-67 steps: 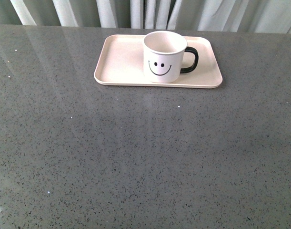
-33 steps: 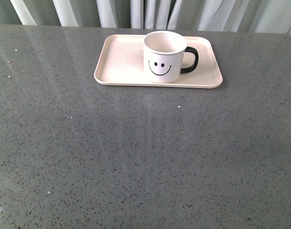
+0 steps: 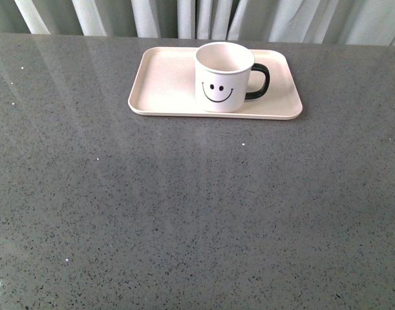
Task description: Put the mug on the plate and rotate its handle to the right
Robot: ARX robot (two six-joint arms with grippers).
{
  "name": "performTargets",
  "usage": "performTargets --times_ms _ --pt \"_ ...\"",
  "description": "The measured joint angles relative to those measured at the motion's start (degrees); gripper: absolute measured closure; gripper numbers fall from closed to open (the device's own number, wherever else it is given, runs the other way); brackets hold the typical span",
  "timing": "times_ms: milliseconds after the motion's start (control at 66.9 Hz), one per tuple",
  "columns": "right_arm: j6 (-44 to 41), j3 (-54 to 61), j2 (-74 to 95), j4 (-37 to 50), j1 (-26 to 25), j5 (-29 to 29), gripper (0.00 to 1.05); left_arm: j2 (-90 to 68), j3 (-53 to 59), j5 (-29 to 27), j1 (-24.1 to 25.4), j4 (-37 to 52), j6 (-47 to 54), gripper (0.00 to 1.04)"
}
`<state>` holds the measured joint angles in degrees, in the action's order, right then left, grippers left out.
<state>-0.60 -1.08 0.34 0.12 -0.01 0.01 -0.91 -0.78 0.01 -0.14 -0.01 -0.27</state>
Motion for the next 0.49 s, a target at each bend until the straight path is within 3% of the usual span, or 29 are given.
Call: performTargets --times_ms 359,493 --pt "0.0 0.0 0.0 0.0 0.0 0.0 0.09 0.0 0.0 0.0 0.0 0.0 0.0 0.09" --pt "0.0 0.0 0.0 0.0 0.0 0.0 0.09 0.0 0.0 0.0 0.0 0.0 0.0 0.09"
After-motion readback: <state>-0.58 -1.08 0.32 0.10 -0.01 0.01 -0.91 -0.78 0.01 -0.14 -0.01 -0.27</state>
